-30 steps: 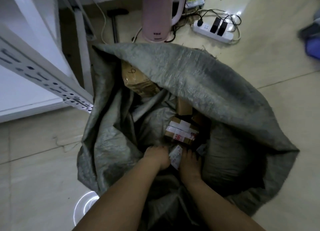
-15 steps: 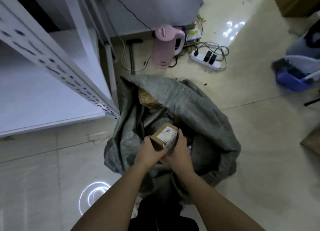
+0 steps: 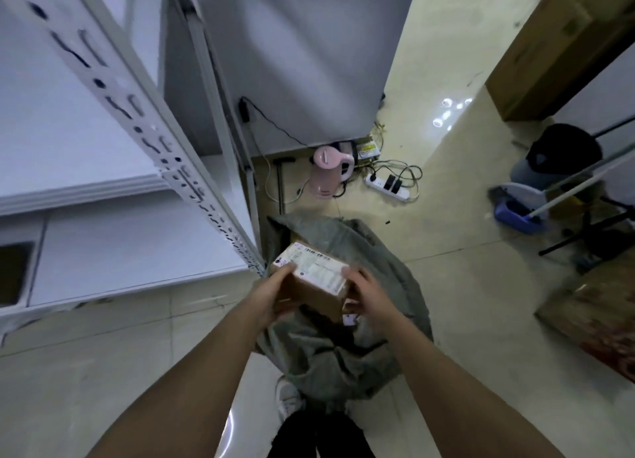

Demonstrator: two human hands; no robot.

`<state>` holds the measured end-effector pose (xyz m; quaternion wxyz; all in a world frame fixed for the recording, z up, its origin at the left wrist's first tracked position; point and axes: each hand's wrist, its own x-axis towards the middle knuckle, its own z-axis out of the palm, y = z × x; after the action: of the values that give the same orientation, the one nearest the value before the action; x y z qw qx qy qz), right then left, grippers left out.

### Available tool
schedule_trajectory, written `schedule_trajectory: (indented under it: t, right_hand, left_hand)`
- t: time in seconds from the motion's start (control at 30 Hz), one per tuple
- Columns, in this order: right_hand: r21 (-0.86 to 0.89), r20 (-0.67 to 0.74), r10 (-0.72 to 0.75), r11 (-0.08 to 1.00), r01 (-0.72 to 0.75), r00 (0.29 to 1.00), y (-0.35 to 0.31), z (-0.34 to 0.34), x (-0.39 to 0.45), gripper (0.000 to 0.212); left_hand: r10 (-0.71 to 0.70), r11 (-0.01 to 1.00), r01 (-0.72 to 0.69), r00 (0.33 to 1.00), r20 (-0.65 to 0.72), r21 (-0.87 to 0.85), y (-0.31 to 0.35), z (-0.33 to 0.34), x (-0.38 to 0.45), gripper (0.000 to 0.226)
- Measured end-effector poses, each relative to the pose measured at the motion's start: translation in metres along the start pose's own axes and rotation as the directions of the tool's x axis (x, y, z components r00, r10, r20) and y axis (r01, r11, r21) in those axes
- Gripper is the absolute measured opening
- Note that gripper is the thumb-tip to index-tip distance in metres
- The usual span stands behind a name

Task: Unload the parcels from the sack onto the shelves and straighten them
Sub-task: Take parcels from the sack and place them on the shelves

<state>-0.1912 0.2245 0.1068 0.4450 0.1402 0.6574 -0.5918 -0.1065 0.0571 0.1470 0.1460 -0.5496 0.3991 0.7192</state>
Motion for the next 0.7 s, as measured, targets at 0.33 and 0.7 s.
schedule_trajectory:
  t: [0.33,0.7]
  right_hand:
    - [0.067,0.086,-0.162,0.985,0.156,0.983,-0.075,0.006,-0.065,0.031]
    - [-0.126,0.273,0.136,0.987,-0.104,0.952,-0.115,0.040,-0.099,0.037]
  left_hand:
    - [-0.197,0.942,0.263,0.935,0.295,-0.207,0.016,-0.005,-0.059,0.049]
    - [-0.037,0.999,0.035,0.994,0.098,0.022,0.036,-0.028,-0.083,0.042]
